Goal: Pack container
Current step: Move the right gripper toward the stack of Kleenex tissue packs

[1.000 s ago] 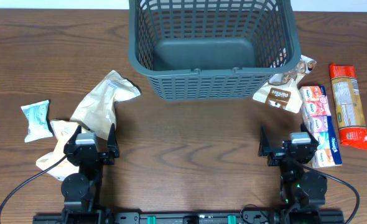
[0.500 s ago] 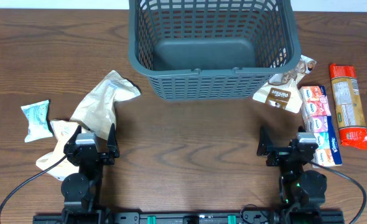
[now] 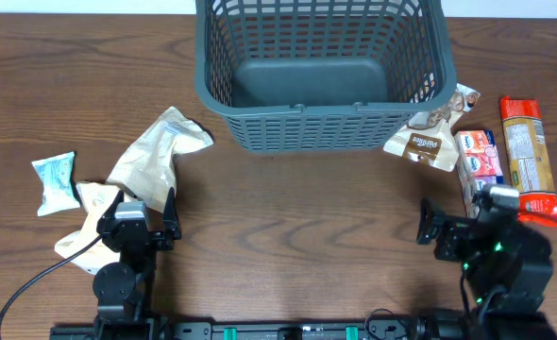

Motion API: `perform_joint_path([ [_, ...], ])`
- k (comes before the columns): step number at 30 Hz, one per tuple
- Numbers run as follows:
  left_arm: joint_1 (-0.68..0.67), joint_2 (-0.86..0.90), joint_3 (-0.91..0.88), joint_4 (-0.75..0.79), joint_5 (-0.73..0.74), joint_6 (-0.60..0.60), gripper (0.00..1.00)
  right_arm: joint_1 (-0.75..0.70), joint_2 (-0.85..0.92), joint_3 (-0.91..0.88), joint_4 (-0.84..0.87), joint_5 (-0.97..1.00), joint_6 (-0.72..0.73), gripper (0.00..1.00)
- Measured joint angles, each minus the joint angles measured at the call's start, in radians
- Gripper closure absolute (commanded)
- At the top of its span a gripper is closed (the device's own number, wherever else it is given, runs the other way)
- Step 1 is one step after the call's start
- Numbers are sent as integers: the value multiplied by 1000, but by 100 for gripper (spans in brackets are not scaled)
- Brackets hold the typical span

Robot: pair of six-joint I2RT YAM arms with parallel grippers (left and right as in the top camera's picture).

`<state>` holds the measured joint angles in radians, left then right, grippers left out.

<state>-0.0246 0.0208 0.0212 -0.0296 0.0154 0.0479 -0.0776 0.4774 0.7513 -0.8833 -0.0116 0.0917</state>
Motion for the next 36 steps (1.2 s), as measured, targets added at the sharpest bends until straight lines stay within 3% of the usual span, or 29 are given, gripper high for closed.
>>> perform_joint_path([
  [6, 0, 1, 0, 0, 0, -7, 19, -2, 253, 291, -283, -8, -110, 1],
  [14, 0, 1, 0, 0, 0, -8, 19, -99, 584, 606, -523, 31, -250, 1],
  [29, 0, 1, 0, 5, 0, -9, 19, -431, 1006, 655, -323, 16, -339, 1],
  [36, 0, 1, 0, 8, 0, -13, 19, -441, 1087, 655, -204, -19, -541, 1],
])
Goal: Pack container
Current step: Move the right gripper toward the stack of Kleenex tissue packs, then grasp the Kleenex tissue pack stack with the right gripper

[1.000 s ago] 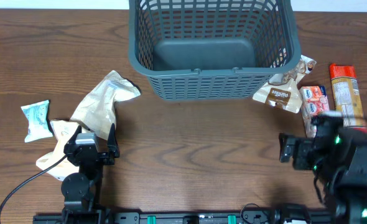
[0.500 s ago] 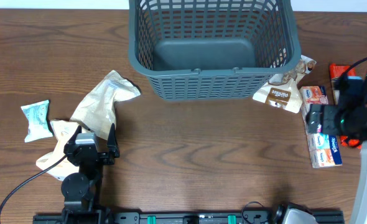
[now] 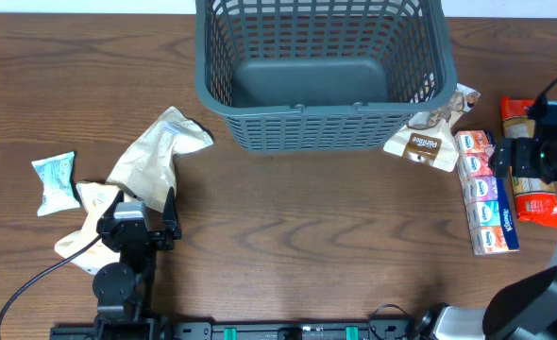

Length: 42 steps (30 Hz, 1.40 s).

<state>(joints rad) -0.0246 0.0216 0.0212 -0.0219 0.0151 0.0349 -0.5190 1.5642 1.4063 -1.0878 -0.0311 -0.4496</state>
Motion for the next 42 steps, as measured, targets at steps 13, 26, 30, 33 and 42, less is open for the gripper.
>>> perform_joint_path([
  [13, 0, 0, 0, 0, 0, -2, 19, -1, 164, 0, 87, -15, -274, 1],
  [26, 0, 0, 0, 0, 0, -2, 19, -3, 309, 0, 121, -16, -203, 1],
  [30, 0, 0, 0, 0, 0, -2, 19, -3, 313, 0, 127, -4, -142, 1],
  [33, 0, 0, 0, 0, 0, -2, 19, -2, 313, -1, 125, 2, -109, 1],
  [42, 0, 0, 0, 0, 0, -2, 19, 8, 314, -99, 175, 23, -41, 1],
])
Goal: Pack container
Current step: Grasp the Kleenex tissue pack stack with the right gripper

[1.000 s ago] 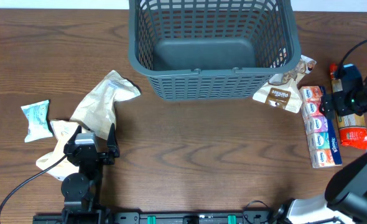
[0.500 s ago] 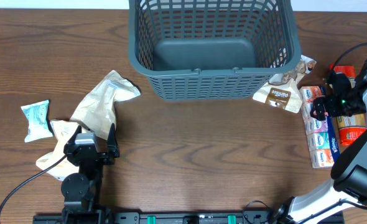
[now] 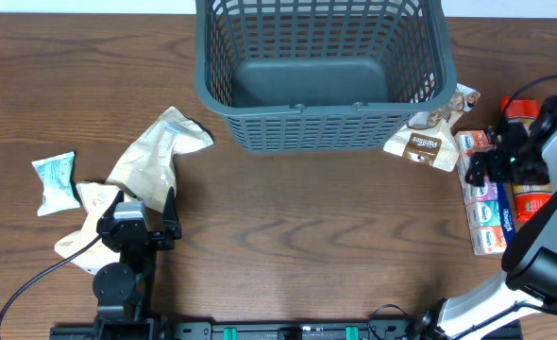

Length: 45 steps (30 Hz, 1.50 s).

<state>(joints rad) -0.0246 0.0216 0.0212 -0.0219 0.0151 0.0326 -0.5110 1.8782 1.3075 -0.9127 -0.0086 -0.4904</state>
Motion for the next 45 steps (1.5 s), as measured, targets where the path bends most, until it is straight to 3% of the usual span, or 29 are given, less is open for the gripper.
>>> perform_joint_path([
  [14, 0, 0, 0, 0, 0, 0, 19, 1, 5, -138, 114, -39, 41, 1],
  [21, 0, 0, 0, 0, 0, 0, 19, 1, 5, -138, 115, -59, 60, 16],
  [22, 0, 0, 0, 0, 0, 0, 19, 1, 5, -138, 115, -62, 61, 21],
  [24, 0, 0, 0, 0, 0, 0, 19, 1, 5, -138, 115, -68, 60, 46],
  [31, 0, 0, 0, 0, 0, 0, 19, 1, 5, -139, 113, -78, 68, 47],
  [35, 0, 0, 0, 0, 0, 0, 19, 1, 3, -137, 113, -84, 66, 74],
  [45, 0, 0, 0, 0, 0, 0, 19, 1, -2, -135, 113, -106, 82, 76],
])
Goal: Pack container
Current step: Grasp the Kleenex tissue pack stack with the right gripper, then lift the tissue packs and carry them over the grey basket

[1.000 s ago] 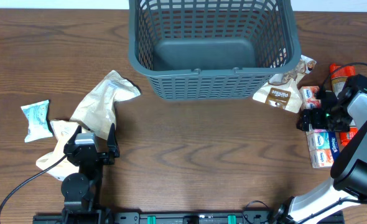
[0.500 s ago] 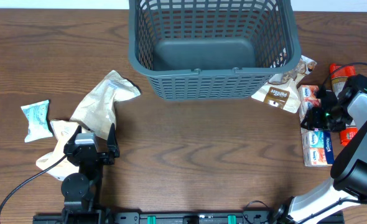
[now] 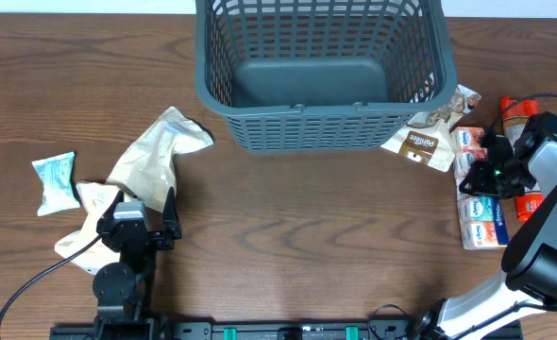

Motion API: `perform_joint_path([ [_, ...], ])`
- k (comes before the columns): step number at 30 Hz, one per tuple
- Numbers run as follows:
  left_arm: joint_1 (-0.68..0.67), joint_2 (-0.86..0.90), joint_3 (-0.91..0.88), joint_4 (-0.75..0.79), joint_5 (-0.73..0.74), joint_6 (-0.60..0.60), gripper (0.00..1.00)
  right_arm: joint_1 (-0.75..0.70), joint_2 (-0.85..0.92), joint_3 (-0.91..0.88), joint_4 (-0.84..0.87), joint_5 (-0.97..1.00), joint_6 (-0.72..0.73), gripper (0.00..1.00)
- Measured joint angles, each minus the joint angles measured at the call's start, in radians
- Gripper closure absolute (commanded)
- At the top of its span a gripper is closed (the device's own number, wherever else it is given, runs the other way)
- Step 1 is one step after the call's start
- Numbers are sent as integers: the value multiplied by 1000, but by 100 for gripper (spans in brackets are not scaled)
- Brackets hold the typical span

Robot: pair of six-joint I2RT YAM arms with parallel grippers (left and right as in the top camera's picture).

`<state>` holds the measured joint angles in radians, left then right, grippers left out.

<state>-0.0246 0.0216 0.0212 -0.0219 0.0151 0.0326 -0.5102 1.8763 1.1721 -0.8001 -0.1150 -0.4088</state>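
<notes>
The grey plastic basket stands empty at the back middle. My right gripper is down on the long strip of tissue packs at the right, near the strip's upper half. Its fingers are hidden under the wrist, so their state does not show. A brown snack pouch lies by the basket's right corner. An orange-red packet lies beside the strip, partly under the right arm. My left gripper rests at the front left, fingers spread, holding nothing.
Crumpled beige bags and a small light-blue packet lie at the left, just beyond the left gripper. A black cable runs from the left arm to the front edge.
The right gripper has sunk a little lower onto the tissue strip. The strip has turned, its near end now further left. The brown pouch has shifted slightly. The left arm is unchanged.
The right arm first sat folded at the front right, near the strip's lower end. Then it was out at the far right over the orange-red packet. Later it hung over the tissue strip's upper part, and now it is down on the strip, which has turned.
</notes>
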Motion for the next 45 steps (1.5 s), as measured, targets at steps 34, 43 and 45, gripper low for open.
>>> perform_joint_path([
  [34, 0, 0, 0, 0, 0, 0, 19, 127, -431, 319, 13, -269, 127, 96],
  [43, 0, 0, 0, 0, 0, 0, 19, 365, -436, 406, 190, -288, 135, 88],
  [45, 0, 0, 0, 0, 0, 0, 19, 409, -438, 408, 232, -288, 134, 87],
])
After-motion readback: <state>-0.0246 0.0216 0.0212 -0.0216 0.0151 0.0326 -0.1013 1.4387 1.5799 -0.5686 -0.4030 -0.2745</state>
